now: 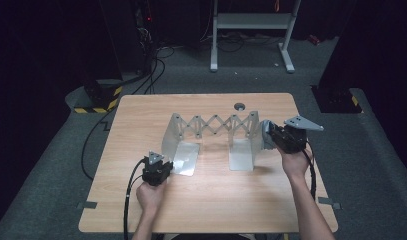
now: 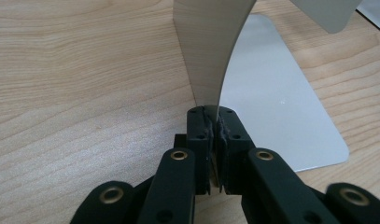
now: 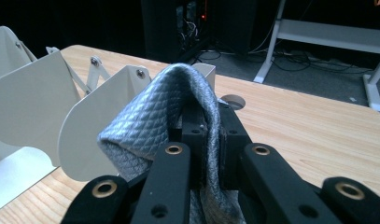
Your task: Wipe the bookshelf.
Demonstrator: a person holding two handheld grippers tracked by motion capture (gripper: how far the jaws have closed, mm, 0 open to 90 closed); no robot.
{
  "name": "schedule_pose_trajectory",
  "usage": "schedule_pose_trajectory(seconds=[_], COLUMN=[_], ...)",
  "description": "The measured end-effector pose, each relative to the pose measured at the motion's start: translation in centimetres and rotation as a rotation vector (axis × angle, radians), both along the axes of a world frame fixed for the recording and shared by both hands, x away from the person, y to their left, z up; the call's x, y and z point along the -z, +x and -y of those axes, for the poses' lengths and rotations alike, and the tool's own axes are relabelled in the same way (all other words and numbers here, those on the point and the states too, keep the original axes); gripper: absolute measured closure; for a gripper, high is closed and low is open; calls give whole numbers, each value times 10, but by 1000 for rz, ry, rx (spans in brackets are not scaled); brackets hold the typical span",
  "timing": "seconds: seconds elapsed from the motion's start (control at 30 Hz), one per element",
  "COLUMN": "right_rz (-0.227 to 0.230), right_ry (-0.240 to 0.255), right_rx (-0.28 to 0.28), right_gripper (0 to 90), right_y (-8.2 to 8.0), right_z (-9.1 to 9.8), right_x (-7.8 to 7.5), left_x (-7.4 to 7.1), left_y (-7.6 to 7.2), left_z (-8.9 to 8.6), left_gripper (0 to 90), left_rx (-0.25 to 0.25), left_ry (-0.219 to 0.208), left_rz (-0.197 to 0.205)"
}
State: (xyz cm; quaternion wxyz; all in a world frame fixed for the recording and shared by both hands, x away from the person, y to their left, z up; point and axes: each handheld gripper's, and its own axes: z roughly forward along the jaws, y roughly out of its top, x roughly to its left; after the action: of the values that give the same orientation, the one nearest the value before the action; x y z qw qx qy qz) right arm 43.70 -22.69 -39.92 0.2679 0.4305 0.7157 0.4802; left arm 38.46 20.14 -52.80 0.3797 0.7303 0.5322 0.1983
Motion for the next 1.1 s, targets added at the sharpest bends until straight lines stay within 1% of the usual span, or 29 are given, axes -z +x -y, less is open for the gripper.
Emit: schedule_pose_trajectory(seconds=[0.1,0.27,0.47,0.6,0.77,1.0,1.1], right_rz=[-12,-62,-120,-165,-219,-292,-315], right_ry=[-5,-7,8,1,8,-26,-32], right_rx=[4,13,26,34,43,44,43], right_gripper=[850,850,850,850,850,850,851], right_y=[4,13,20,23,24,27,28], right_z=[-1,-2,-2,-3,-3,-5,-5], right_x=[4,19,41,59,80,104,111], left_x=[0,0,0,0,0,0,0], left_y=[0,0,0,0,0,0,0], left_z=[0,0,0,0,0,0,0], left_gripper=[848,847,846,846,847,847,847], left_rx=[1,3,2,2,2,2,3], left_ry=[1,0,3,4,4,3,2], left_rz=[1,1,2,2,3,2,1])
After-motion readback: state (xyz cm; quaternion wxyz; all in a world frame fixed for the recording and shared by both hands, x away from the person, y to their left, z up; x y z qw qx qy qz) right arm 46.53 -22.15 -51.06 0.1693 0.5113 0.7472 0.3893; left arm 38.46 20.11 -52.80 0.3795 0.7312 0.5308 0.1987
